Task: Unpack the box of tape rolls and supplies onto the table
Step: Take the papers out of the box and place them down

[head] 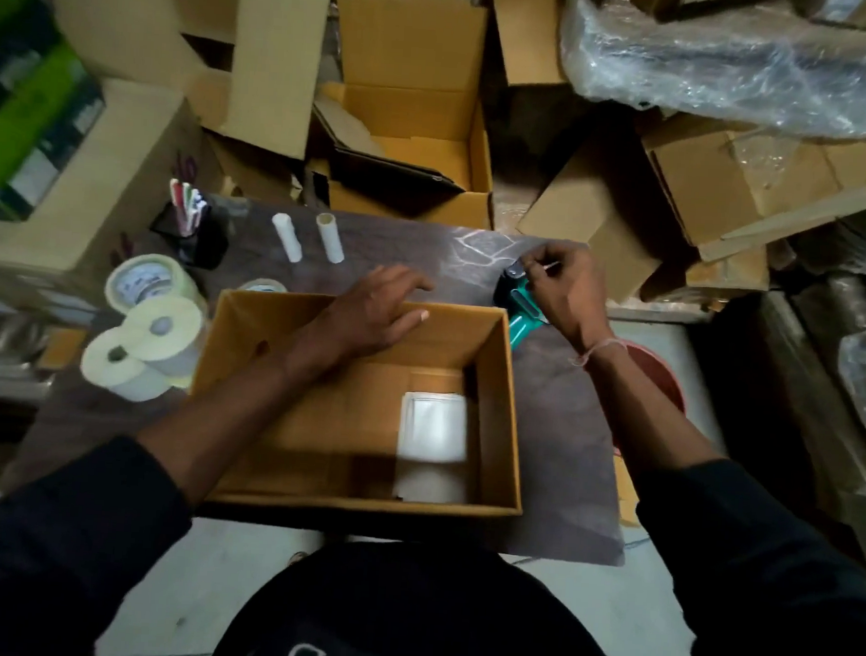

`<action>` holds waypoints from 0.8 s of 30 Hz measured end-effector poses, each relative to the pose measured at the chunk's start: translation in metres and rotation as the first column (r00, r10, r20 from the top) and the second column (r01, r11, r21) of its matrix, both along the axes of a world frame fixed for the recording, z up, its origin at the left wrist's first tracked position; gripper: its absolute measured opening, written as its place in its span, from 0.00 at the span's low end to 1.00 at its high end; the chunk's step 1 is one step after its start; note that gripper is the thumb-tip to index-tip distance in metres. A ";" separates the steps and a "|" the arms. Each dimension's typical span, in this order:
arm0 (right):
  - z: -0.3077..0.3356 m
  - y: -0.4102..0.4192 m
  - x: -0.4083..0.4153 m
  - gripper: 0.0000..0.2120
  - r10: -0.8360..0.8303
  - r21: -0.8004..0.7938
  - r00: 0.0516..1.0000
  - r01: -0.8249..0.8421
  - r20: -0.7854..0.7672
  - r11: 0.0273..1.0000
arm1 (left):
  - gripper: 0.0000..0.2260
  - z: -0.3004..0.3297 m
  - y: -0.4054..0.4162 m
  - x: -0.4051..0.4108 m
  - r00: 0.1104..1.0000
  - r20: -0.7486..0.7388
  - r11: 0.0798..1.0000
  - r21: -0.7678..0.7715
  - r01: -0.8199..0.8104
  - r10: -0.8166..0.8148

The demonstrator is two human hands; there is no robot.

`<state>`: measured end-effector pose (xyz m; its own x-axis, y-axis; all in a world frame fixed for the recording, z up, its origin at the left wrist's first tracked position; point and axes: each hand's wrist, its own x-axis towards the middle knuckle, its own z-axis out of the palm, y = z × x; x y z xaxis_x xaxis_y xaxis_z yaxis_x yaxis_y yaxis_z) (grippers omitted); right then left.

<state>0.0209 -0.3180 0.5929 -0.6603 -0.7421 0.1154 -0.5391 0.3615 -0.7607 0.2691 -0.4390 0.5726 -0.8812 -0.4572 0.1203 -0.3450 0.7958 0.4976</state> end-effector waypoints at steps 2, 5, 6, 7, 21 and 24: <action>0.017 -0.010 0.037 0.07 0.071 -0.033 0.995 -0.073 -0.066 0.997 | 0.21 0.000 -0.014 0.028 0.999 0.027 1.000 0.009 -0.024 0.024; 0.040 -0.018 0.085 0.09 0.367 0.121 0.930 -0.369 0.039 0.922 | 0.21 -0.001 -0.037 0.066 0.994 0.100 0.999 0.008 -0.048 0.047; 0.051 -0.021 0.104 0.08 0.460 0.234 0.871 -0.490 0.173 0.840 | 0.20 -0.002 -0.044 0.077 0.990 0.131 0.999 -0.006 -0.046 0.047; 0.052 -0.022 0.119 0.06 0.512 0.393 0.799 -0.601 0.316 0.696 | 0.19 -0.004 -0.051 0.087 0.985 0.166 0.999 -0.027 -0.042 0.046; -0.091 -0.008 0.165 0.64 0.602 0.953 0.797 -0.215 0.045 0.214 | 0.21 -0.019 -0.068 0.134 0.973 0.205 0.957 -0.288 -0.041 0.104; -0.095 -0.004 0.168 0.63 0.526 0.959 0.849 -0.186 0.046 0.216 | 0.21 -0.032 -0.071 0.135 0.985 0.129 0.949 -0.307 -0.068 0.112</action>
